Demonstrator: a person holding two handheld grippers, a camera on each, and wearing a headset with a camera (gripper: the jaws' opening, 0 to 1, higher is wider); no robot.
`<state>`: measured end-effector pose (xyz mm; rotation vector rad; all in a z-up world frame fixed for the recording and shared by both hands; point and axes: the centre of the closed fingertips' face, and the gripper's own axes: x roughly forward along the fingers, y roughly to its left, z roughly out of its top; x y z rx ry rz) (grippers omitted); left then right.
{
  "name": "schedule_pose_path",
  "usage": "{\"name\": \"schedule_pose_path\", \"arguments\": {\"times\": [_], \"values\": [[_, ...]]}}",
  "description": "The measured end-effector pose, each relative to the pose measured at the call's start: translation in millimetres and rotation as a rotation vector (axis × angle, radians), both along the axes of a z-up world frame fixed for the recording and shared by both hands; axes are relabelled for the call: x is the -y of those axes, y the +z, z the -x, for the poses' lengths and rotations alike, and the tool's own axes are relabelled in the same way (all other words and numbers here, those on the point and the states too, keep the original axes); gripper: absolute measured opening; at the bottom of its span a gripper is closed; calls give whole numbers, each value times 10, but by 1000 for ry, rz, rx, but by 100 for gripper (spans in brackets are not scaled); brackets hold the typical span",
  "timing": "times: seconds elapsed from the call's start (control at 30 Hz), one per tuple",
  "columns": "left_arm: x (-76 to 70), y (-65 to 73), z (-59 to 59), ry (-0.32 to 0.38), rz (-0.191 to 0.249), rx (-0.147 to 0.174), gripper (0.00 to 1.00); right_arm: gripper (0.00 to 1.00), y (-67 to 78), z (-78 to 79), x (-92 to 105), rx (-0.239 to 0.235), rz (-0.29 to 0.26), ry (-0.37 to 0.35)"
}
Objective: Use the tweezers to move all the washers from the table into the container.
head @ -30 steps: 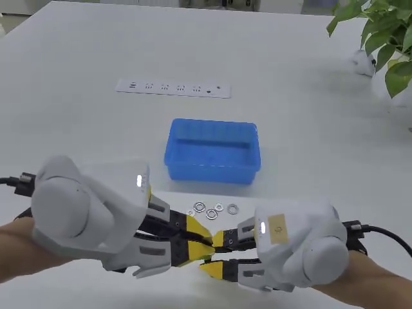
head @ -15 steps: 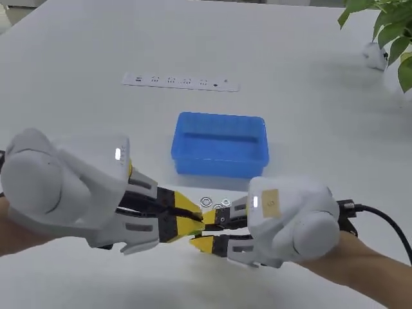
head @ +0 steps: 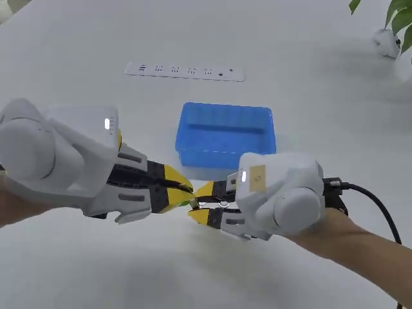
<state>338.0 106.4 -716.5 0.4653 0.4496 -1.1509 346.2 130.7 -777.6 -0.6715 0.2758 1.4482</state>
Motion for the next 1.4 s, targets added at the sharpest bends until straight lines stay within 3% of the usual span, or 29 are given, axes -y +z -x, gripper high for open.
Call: {"name": "schedule_pose_path", "arguments": {"times": [0.23,0.33,0.6,0.93,1.4], "values": [[4,-41,-14,-6,-10,-5,7,12,-58,20,-23,-57,-13,-4],[-7,-64,-45,-4,-18,1,7,12,-78,-15,-26,-37,-6,-7],[-18,-68,-81,1,-17,-1,7,12,-78,-53,-41,-43,-14,-17],[-17,-66,-115,5,-25,-17,7,14,-80,-54,-36,-77,-19,-29],[-17,-70,-205,52,-11,-103,7,17,-54,-49,-12,-83,-21,-20]]}}
